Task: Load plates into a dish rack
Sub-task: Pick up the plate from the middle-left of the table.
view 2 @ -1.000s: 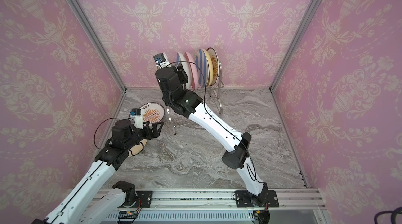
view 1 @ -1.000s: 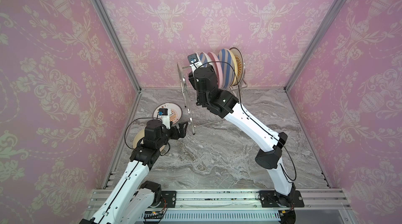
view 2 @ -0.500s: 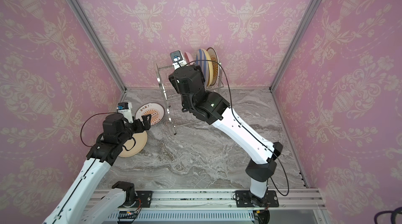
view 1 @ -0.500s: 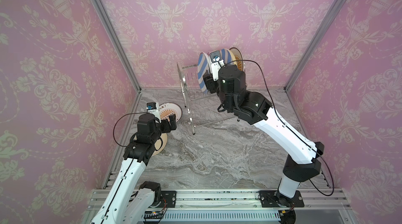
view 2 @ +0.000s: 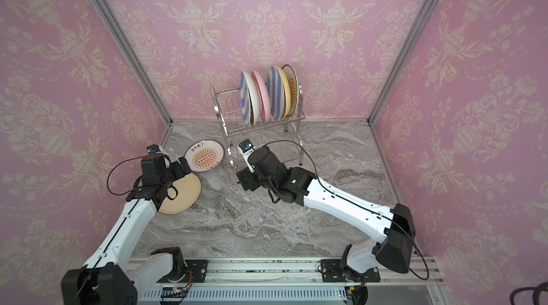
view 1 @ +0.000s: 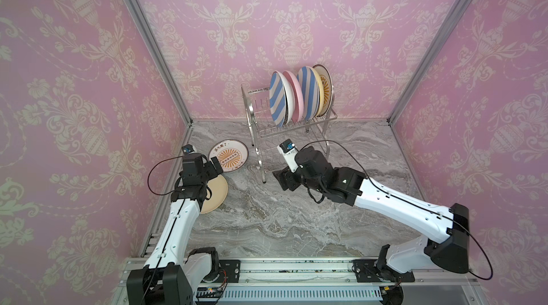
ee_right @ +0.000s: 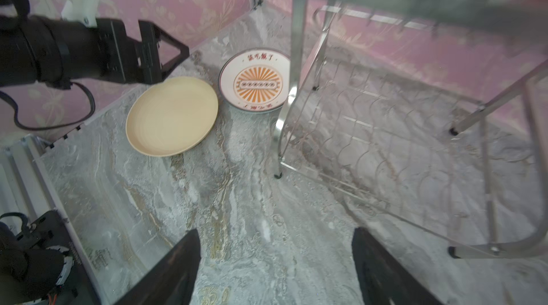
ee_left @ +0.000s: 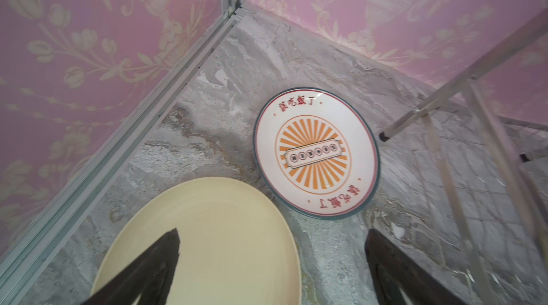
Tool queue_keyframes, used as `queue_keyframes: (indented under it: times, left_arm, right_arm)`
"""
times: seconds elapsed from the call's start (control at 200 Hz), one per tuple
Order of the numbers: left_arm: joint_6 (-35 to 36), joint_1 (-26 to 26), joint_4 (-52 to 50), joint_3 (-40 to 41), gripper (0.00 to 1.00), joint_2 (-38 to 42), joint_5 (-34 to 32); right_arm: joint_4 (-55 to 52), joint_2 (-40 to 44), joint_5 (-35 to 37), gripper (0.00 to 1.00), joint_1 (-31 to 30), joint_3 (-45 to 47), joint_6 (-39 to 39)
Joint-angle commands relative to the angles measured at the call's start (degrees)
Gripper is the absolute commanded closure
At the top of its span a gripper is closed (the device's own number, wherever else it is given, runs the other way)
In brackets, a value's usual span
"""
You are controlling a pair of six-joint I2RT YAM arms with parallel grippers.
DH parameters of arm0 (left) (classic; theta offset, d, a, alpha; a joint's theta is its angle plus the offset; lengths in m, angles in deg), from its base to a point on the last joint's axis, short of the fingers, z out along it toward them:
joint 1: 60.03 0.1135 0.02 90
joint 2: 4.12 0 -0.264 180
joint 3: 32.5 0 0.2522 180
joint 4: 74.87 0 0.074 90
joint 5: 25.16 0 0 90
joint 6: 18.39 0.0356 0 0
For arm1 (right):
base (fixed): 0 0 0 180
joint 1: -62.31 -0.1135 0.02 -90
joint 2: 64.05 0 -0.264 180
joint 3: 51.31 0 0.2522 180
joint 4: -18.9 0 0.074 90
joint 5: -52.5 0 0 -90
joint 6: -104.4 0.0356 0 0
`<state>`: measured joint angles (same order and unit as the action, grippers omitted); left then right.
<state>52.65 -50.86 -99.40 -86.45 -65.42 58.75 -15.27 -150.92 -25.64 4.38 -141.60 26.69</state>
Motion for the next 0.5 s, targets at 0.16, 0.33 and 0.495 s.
queue_keyframes:
  times: [0.16,0.33,0.495]
  left_arm:
    - [4.65,11.73,7.79,-1.3,0.01,-12.56,1.83]
    - [7.82,14.48,9.46,-9.28,0.01,-23.03,10.9]
    - [5.5,16.15,7.99,-15.57,0.01,-30.82,18.17]
  right_arm:
    - [9.8,-20.79,-7.58,0.19,-5.61,-9.53,8.84]
    - [9.44,-31.66,-7.61,0.19,-5.88,-19.52,12.16]
    - [5.07,-40.59,-8.55,0.19,-5.92,-29.96,14.4]
